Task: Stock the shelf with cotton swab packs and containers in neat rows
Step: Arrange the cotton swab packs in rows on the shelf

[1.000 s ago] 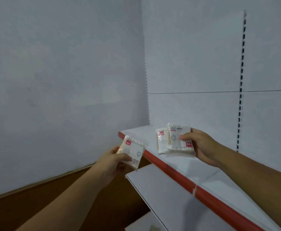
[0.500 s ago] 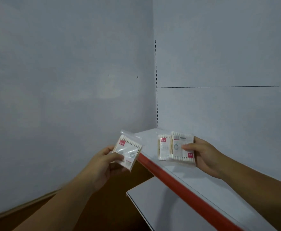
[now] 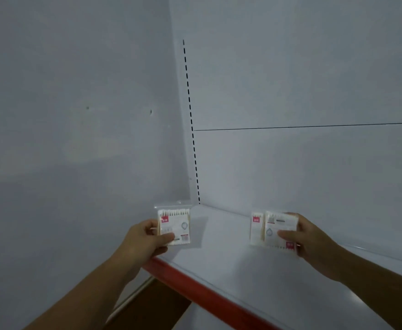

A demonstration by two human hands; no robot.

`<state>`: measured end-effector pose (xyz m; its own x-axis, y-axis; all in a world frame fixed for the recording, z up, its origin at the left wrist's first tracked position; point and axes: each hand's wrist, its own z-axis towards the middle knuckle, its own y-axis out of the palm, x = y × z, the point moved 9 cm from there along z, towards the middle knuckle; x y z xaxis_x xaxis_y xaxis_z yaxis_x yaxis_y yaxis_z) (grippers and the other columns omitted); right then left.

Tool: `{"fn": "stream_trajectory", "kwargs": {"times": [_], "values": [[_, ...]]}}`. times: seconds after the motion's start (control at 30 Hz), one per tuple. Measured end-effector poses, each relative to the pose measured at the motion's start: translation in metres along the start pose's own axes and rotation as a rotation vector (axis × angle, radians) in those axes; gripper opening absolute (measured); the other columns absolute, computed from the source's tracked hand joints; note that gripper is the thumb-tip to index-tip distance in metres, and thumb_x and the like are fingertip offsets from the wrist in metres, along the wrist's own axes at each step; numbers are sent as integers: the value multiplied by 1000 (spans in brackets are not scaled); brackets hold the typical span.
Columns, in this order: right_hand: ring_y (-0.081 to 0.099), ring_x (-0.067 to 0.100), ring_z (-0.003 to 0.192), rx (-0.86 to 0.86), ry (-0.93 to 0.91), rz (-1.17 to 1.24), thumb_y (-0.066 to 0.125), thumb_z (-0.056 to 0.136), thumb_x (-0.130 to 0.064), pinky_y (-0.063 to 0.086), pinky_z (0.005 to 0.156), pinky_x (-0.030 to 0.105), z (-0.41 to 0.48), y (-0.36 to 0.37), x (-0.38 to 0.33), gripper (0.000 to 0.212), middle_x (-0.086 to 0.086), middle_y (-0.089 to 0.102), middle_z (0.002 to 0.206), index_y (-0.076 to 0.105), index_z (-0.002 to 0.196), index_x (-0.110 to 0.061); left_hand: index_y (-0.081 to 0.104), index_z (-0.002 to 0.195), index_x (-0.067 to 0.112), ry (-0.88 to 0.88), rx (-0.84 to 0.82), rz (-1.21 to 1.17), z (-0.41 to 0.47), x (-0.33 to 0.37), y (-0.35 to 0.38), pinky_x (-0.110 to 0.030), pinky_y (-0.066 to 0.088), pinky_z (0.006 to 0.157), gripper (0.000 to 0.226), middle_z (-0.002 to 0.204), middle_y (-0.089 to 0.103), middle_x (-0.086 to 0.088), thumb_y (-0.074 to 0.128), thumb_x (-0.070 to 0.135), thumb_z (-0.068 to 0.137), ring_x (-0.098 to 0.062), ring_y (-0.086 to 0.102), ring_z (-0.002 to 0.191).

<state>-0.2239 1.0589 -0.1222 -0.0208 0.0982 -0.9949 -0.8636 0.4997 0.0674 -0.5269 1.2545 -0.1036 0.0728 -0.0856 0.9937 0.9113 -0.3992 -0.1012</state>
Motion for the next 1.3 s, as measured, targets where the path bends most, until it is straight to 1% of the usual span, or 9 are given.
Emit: {"fn": "stream_trajectory", "kwargs": {"times": [0.47,0.6,0.7,0.83,0.97,1.07,1.13,1.23,1.3], "values": [[67,29,84,255,-134,-39,63,79,14,54,81,50,131,17,33,40,15,70,97,61,107,-13,68,82,9,105,-121,169,169,4,46,-35,59,73,27,75,74,-4,76,-14,69,-22,70,73],[68,29,85,302,-112,-20,64,79,14,56,80,49,149,15,49,39,11,72,95,63,100,-19,68,77,11,158,-201,166,209,4,75,-17,53,52,29,56,69,7,74,-16,70,-5,67,55],[72,25,83,291,-72,31,61,78,16,60,68,38,150,11,58,44,8,74,94,63,106,-18,69,79,11,200,-230,227,240,-5,97,-14,48,51,25,52,65,12,76,-11,71,-1,62,50],[72,28,84,283,-45,158,59,77,16,59,61,34,147,15,57,41,14,73,96,61,108,-11,65,91,21,267,-278,425,267,-29,114,-11,45,62,29,70,66,14,77,3,72,-2,61,68],[71,31,87,284,-30,176,59,73,14,58,62,34,144,20,50,46,19,71,100,58,114,-6,56,77,29,341,-264,366,283,-40,121,-2,40,54,31,70,63,19,76,5,73,14,56,63],[71,30,86,308,-15,172,56,76,17,58,62,32,143,25,47,46,20,71,101,57,117,-2,62,79,27,368,-336,300,286,-44,128,-12,47,63,29,75,66,15,74,1,75,5,62,72],[71,30,89,328,1,165,55,77,18,58,64,33,143,27,46,46,19,71,103,56,120,-2,56,85,21,334,-251,273,289,-48,114,-17,41,60,28,83,61,6,78,7,73,-3,56,74],[70,31,90,339,39,140,56,77,17,59,69,37,142,32,41,48,20,69,107,55,122,0,42,71,23,459,-32,376,286,-36,85,-17,31,50,41,69,47,6,82,15,67,-2,38,59],[68,33,91,334,51,145,56,76,16,59,73,39,140,38,35,50,22,68,109,54,123,1,43,64,20,541,-97,327,272,-20,90,-13,34,45,40,59,45,6,82,11,69,-2,40,50]]}}
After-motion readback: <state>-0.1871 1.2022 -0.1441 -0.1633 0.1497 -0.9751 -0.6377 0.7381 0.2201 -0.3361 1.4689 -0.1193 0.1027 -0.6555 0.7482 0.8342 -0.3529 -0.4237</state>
